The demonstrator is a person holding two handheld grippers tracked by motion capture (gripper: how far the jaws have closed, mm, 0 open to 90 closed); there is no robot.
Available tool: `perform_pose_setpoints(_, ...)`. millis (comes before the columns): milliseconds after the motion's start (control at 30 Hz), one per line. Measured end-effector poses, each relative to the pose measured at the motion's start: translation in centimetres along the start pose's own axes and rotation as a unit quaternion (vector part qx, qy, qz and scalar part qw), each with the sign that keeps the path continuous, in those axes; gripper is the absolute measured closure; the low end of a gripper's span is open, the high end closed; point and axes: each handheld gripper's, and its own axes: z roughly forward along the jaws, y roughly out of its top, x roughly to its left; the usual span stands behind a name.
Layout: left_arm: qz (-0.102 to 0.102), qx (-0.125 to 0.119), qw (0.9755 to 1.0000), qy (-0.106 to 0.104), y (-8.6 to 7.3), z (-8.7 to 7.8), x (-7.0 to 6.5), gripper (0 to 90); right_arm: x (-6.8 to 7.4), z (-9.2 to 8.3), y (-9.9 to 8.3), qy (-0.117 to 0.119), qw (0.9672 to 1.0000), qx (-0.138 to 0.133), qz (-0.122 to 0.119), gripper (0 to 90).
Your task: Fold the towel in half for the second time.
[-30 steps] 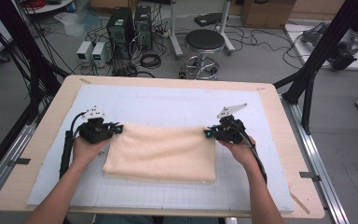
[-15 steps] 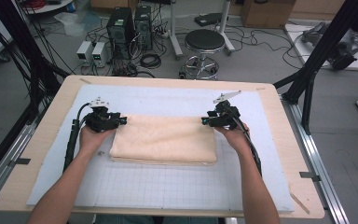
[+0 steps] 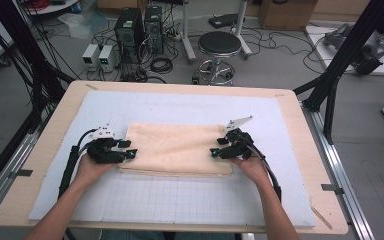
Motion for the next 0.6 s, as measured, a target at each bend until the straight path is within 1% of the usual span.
perform_pose_setpoints(33,-0.001,0.000,1.0000,0.001,0.0,0.0,-0.1,47.6,0.1,-0.2,0.0,-0.003,1.0000,0.001,-0.001,42.8)
perform_pose_setpoints(100,0.009,0.007,0.9999,0.005,0.0,0.2,-0.4,45.3,0.2,-0.3,0.0,-0.005,1.0000,0.001,-0.003,41.8)
perform_pose_setpoints(133,0.008,0.010,0.9999,0.007,0.0,0.4,-0.4,44.2,0.4,-0.2,-0.2,-0.010,0.9999,0.008,-0.009,41.8)
perform_pose_setpoints(167,0.007,0.013,0.9999,0.004,-0.1,0.4,-0.4,44.1,0.5,-0.2,-0.3,-0.015,0.9998,0.008,-0.014,42.0)
perform_pose_setpoints(200,0.006,0.012,0.9999,0.004,-0.1,0.5,-0.3,44.0,0.6,-0.1,-0.6,-0.020,0.9996,0.002,-0.019,42.1)
perform_pose_setpoints(300,0.005,0.011,0.9999,0.002,-0.1,0.6,-0.3,44.0,0.4,0.0,-1.6,-0.016,0.9998,-0.013,-0.001,42.1)
perform_pose_setpoints(367,0.010,0.013,0.9999,0.005,-0.1,0.5,-0.3,43.7,0.5,0.0,-1.8,-0.021,0.9996,-0.021,0.000,41.9)
perform_pose_setpoints(433,0.006,0.009,0.9999,0.005,0.0,0.5,-0.3,43.4,0.6,0.0,-1.8,-0.021,0.9995,-0.023,0.002,41.1)
perform_pose_setpoints(467,0.004,0.009,0.9999,0.006,0.0,0.3,-0.3,42.7,0.6,-0.1,-1.7,-0.023,0.9993,-0.028,0.001,40.3)
perform_pose_setpoints(533,-0.003,0.004,1.0000,0.005,0.1,0.2,-0.4,38.6,0.6,-0.3,-1.6,-0.027,0.9990,-0.034,0.005,36.6)
perform_pose_setpoints(600,-0.001,0.004,1.0000,0.007,0.2,0.0,-0.5,36.4,0.7,-0.4,-1.6,-0.029,0.9989,-0.036,0.012,33.8)
